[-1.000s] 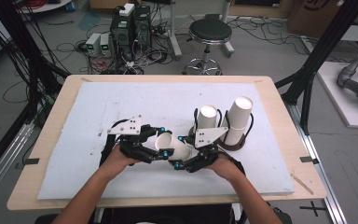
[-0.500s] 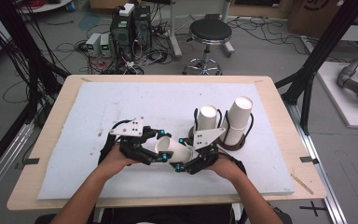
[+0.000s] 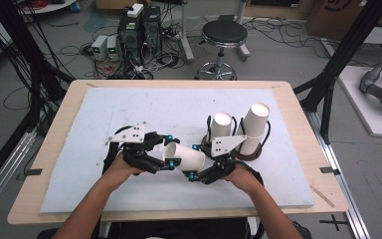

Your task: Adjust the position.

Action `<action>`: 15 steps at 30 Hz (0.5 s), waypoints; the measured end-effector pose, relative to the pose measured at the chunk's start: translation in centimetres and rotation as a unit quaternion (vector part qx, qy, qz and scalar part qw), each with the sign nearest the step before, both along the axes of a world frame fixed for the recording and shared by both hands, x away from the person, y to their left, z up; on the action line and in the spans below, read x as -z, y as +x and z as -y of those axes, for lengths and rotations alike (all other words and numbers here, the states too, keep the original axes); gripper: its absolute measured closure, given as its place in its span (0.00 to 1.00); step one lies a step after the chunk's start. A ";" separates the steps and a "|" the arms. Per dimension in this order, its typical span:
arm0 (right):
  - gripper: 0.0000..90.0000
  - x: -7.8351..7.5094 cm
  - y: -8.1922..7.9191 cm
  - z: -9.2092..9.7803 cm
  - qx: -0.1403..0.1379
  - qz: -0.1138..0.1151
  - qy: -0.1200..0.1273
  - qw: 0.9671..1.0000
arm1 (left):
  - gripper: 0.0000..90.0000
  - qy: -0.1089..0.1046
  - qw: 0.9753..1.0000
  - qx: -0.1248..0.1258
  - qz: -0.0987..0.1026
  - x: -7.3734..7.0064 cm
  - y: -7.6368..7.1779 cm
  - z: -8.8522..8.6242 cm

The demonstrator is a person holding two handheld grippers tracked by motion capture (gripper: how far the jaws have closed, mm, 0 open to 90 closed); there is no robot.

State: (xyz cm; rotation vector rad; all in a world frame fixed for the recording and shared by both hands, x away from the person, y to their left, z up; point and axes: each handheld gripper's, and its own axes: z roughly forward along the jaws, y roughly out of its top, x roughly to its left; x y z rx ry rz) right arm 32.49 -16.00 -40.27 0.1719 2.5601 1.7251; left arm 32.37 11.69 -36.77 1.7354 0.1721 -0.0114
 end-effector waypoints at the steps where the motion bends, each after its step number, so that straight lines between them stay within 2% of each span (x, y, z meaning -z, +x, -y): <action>1: 0.34 0.0 0.0 0.1 -0.001 0.006 -0.006 1.000 | 0.39 0.007 1.000 -0.004 -0.001 0.1 -0.1 0.1; 4: 0.36 -0.1 0.1 0.3 0.004 0.021 -0.034 0.999 | 0.29 0.023 0.999 -0.022 -0.008 0.1 0.0 0.1; 8: 0.37 -0.1 0.1 0.6 0.002 0.015 -0.047 0.999 | 0.27 0.036 0.999 -0.021 -0.013 0.5 0.1 0.1; 10: 0.38 0.0 0.0 0.6 0.002 0.013 -0.051 0.999 | 0.28 0.039 0.999 -0.013 -0.013 0.7 0.1 0.2; 12: 0.38 0.0 0.0 0.6 0.000 0.016 -0.058 0.998 | 0.40 0.042 0.999 0.003 -0.007 0.9 0.1 0.3; 15: 0.39 0.1 0.0 0.6 -0.007 0.018 -0.066 0.998 | 0.40 0.049 0.999 0.011 -0.005 1.1 0.0 0.3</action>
